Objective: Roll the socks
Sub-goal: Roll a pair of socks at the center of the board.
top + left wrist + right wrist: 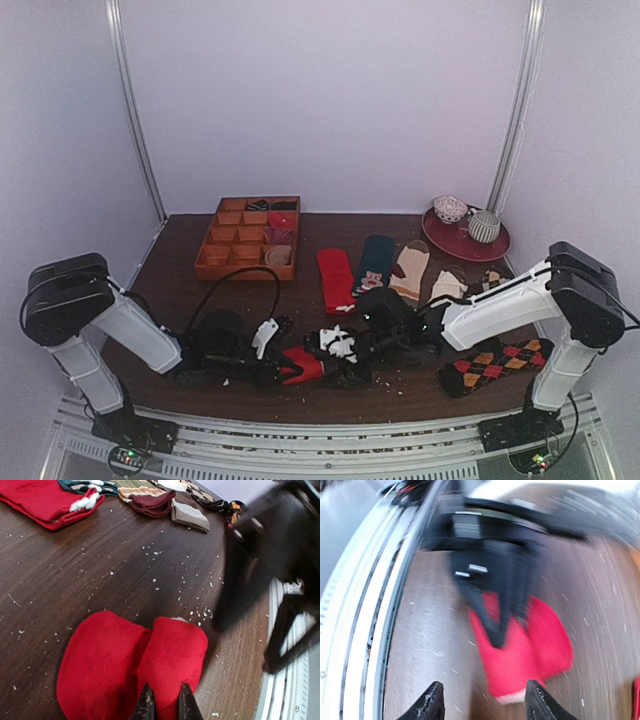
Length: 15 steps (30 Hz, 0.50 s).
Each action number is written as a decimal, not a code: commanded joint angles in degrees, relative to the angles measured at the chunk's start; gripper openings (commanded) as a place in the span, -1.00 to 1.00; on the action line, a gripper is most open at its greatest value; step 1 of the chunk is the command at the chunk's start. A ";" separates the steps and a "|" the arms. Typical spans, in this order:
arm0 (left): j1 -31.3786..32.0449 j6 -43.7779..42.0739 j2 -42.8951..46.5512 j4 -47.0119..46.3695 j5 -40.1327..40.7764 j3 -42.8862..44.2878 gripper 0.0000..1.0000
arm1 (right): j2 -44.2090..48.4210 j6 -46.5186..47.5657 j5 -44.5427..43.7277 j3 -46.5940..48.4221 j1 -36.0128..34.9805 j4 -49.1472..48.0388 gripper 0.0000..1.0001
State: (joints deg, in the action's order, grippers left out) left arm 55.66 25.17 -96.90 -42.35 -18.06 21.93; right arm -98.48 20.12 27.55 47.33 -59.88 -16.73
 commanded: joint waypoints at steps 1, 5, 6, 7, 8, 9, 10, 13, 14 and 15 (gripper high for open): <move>-0.90 3.27 -6.09 21.40 -3.14 -2.69 -1.00 | -1.82 13.45 -10.41 0.58 -2.83 -3.84 0.11; -0.99 3.76 -6.67 21.42 -4.09 -2.55 -1.00 | -4.82 16.14 -11.75 2.16 -3.31 -2.84 0.12; -0.99 3.82 -6.60 21.29 -4.23 -2.68 -1.00 | -5.45 16.45 -12.75 2.46 -3.44 -2.97 0.12; -0.99 3.86 -6.50 21.26 -4.37 -2.73 -1.00 | -5.90 16.59 -14.04 2.66 -3.63 -3.19 0.12; -1.05 3.84 -6.46 21.08 -4.61 -2.86 -1.00 | -6.34 16.76 -15.25 2.74 -3.78 -3.68 0.12; -1.05 3.86 -6.46 20.94 -4.81 -2.98 -1.00 | -6.68 16.97 -15.91 2.76 -3.84 -3.97 0.12; -1.08 3.90 -6.50 20.83 -4.98 -3.14 -1.00 | -7.03 17.11 -16.10 2.94 -3.84 -3.94 0.12; -1.06 3.85 -6.72 20.35 -5.42 -3.30 -1.00 | -7.91 16.94 -16.10 3.43 -3.93 -3.76 0.08; -1.06 3.89 -6.79 20.34 -5.54 -3.23 -1.00 | -8.26 16.75 -16.12 3.48 -3.97 -3.89 0.05; -1.08 3.77 -6.88 20.25 -5.62 -3.22 -1.00 | -8.55 16.57 -16.12 3.57 -4.06 -3.96 0.01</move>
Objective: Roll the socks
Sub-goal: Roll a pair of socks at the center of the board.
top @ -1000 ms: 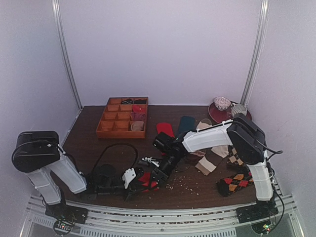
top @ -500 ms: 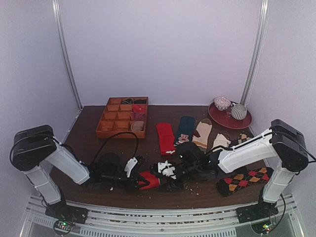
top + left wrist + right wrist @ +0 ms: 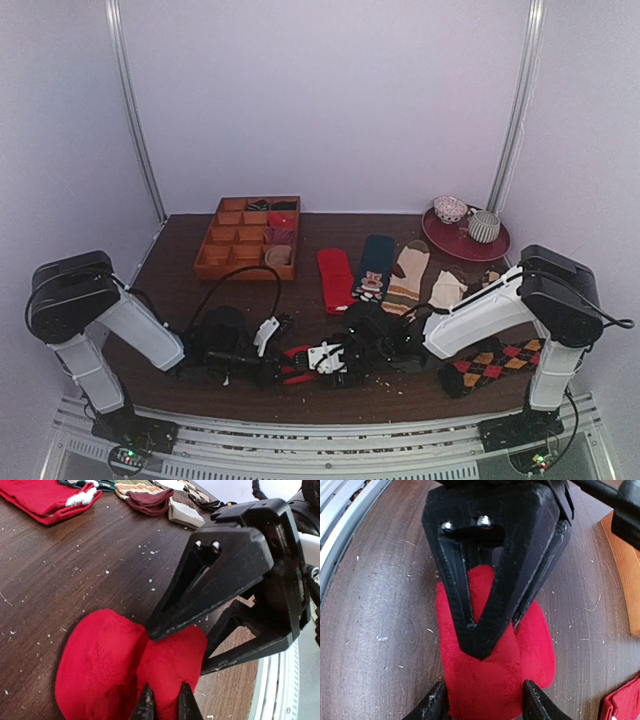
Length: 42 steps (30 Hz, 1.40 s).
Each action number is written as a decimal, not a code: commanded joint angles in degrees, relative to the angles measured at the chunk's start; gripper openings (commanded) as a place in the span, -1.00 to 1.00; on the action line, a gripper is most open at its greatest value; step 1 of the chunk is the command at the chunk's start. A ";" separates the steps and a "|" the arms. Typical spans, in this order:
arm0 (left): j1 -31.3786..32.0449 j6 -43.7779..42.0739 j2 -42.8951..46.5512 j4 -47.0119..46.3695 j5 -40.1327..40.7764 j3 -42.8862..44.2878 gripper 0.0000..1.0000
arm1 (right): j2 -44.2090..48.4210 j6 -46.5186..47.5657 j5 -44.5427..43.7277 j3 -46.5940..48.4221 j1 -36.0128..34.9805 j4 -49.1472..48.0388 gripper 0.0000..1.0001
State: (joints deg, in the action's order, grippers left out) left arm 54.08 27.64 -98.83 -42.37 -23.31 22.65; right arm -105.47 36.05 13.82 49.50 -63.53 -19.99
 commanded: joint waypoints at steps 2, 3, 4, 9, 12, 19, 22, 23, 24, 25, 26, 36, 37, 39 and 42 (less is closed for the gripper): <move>0.50 1.28 -5.14 19.98 -0.59 -3.93 -1.00 | -2.09 0.11 -2.01 1.67 -0.50 -0.63 -0.14; 0.50 1.21 -5.29 20.09 -0.57 -3.81 -1.00 | -2.31 -0.38 -1.44 2.00 -0.46 -0.28 -0.24; 0.50 1.05 -5.40 20.32 -0.17 -3.58 -1.00 | -2.55 -0.89 -0.76 2.52 -0.50 0.63 -0.33; 0.50 -1.35 -1.54 20.15 5.19 -2.77 -0.22 | -5.10 -5.20 2.95 8.42 -0.43 13.12 -0.56; 0.57 -5.56 7.26 18.49 9.42 -3.32 0.41 | -6.46 -8.66 6.01 10.74 -0.13 19.57 -0.56; 4.63 -17.30 28.51 11.00 19.32 -8.72 0.72 | -8.98 -16.66 10.74 17.40 1.49 35.19 -0.57; 6.72 -20.28 32.78 6.39 21.61 -11.89 0.75 | -10.98 -20.15 15.18 21.40 2.22 42.37 -0.56; 6.73 -21.17 33.00 4.74 21.26 -13.14 0.76 | -11.53 -21.43 16.56 22.84 2.51 44.78 -0.56; 6.79 -22.09 32.59 3.20 20.60 -13.75 0.76 | -12.46 -22.39 18.23 24.31 2.75 47.19 -0.56; 6.82 -22.83 31.64 1.97 19.78 -13.88 0.75 | -13.86 -23.77 19.08 25.92 3.07 49.40 -0.56; 6.82 -23.45 30.19 1.11 18.92 -13.78 0.74 | -15.02 -25.17 19.20 27.40 3.40 51.46 -0.56; 6.90 -25.76 13.33 -8.63 15.41 -9.32 0.63 | -20.49 -29.99 23.52 32.21 5.76 58.24 -0.57; 6.91 -25.93 12.49 -8.73 15.06 -8.92 0.61 | -20.62 -29.85 23.48 32.31 5.86 58.48 -0.56; 6.91 -25.74 11.52 -9.45 14.64 -8.88 0.60 | -20.94 -29.52 23.50 32.50 6.08 59.01 -0.56; 6.84 -25.41 11.83 -10.71 14.79 -9.56 0.60 | -21.54 -29.23 24.15 32.51 6.35 59.42 -0.57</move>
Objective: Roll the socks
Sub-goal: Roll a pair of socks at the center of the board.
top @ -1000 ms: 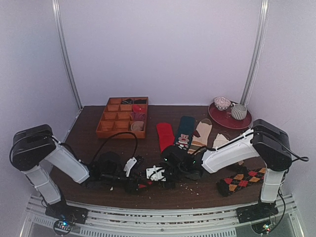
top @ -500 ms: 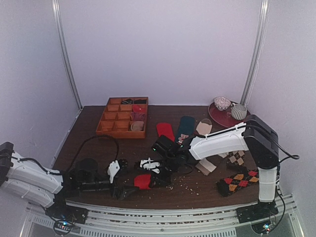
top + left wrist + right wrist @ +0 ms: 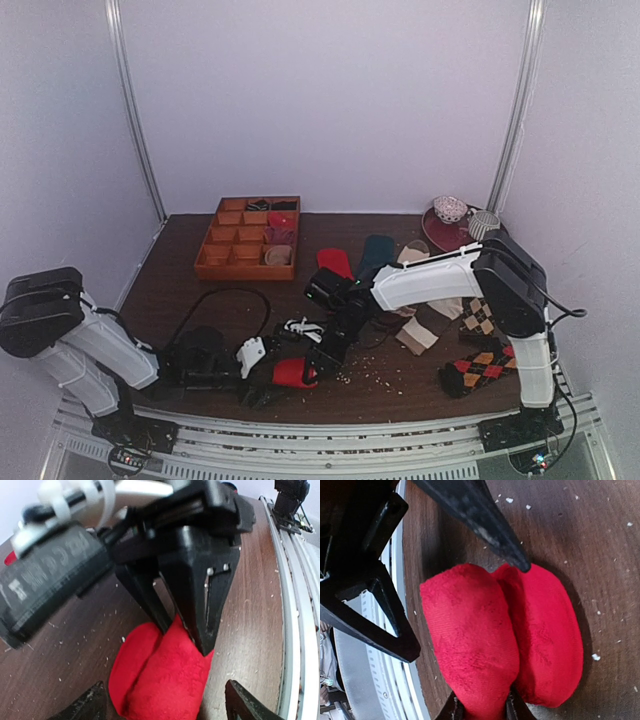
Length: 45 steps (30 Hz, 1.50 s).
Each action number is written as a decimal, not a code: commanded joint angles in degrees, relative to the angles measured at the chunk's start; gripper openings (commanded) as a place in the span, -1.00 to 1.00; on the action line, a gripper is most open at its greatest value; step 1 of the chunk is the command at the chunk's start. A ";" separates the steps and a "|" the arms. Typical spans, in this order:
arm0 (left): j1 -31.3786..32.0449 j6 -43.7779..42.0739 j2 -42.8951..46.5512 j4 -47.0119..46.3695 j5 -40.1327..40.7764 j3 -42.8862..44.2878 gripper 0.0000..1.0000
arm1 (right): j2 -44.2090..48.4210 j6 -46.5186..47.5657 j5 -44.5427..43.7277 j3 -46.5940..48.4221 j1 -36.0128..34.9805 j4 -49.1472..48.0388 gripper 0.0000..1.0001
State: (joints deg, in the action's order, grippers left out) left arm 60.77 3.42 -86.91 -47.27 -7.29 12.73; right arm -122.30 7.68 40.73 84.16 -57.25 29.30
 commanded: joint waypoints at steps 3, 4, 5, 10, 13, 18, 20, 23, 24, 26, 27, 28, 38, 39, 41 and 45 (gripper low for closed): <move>0.18 -1.17 -0.02 -6.00 -1.03 0.34 0.45 | -5.34 -0.70 -2.30 -2.06 0.44 10.29 -0.57; 0.14 -1.10 -0.37 -6.12 -1.34 0.55 0.37 | -5.55 -0.53 -2.12 -1.94 0.55 10.37 -0.57; 0.15 -1.09 -1.01 -6.35 -1.71 0.73 0.27 | -5.76 -0.50 -1.92 -1.78 0.75 10.46 -0.57; 0.13 -0.18 -5.38 -7.21 -3.33 1.62 0.05 | -6.28 -0.20 -1.57 -0.95 1.11 11.00 -0.57; 0.13 0.28 -7.10 -7.43 -4.49 2.01 -0.13 | -6.53 -0.13 -1.28 -1.00 1.18 11.19 -0.57; 0.13 0.27 -7.80 -6.69 -5.50 2.72 -0.43 | -7.07 -0.45 -0.83 -1.10 1.25 10.98 -0.57; 0.13 0.42 -7.95 -6.10 -5.92 2.97 -0.68 | -7.14 -0.65 -0.60 -1.01 1.26 10.87 -0.57; 0.14 1.44 -8.40 -5.04 -6.24 3.09 -1.00 | -6.88 -1.76 -0.36 -1.14 1.61 9.16 -0.56; 0.14 2.00 -8.72 -4.52 -6.24 3.09 -1.00 | -6.57 -2.32 -0.46 -1.45 1.79 8.00 -0.52; 0.13 3.46 -9.64 -3.72 -6.11 2.88 -1.00 | -5.34 -3.13 -0.51 -2.47 2.08 4.96 -0.32; 0.13 4.89 -9.97 -3.55 -6.06 2.60 -1.00 | -4.45 -3.53 -0.39 -2.98 2.26 3.27 -0.27; 0.13 6.25 -10.34 -3.31 -5.76 2.28 -1.00 | -3.40 -4.08 0.00 -3.47 2.55 1.05 -0.25; 0.12 17.98 -14.42 2.53 -4.29 0.78 -1.00 | 22.05 -2.24 -8.85 -31.46 3.25 -47.04 0.02; 0.06 18.73 -14.76 3.21 -4.61 0.84 -1.00 | 23.83 0.94 -9.96 -34.39 2.44 -50.31 0.03; 0.06 20.04 -15.11 4.42 -5.43 0.89 -1.00 | 26.59 7.69 -13.61 -39.25 0.13 -54.65 0.08; 0.05 21.54 -14.83 6.64 -6.11 0.53 -1.00 | 27.79 15.36 -18.18 -41.23 -3.12 -54.69 0.16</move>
State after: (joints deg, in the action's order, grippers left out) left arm 60.71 21.06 -98.78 -56.40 -12.45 15.46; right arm -95.04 12.51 29.50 44.51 -57.60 -17.58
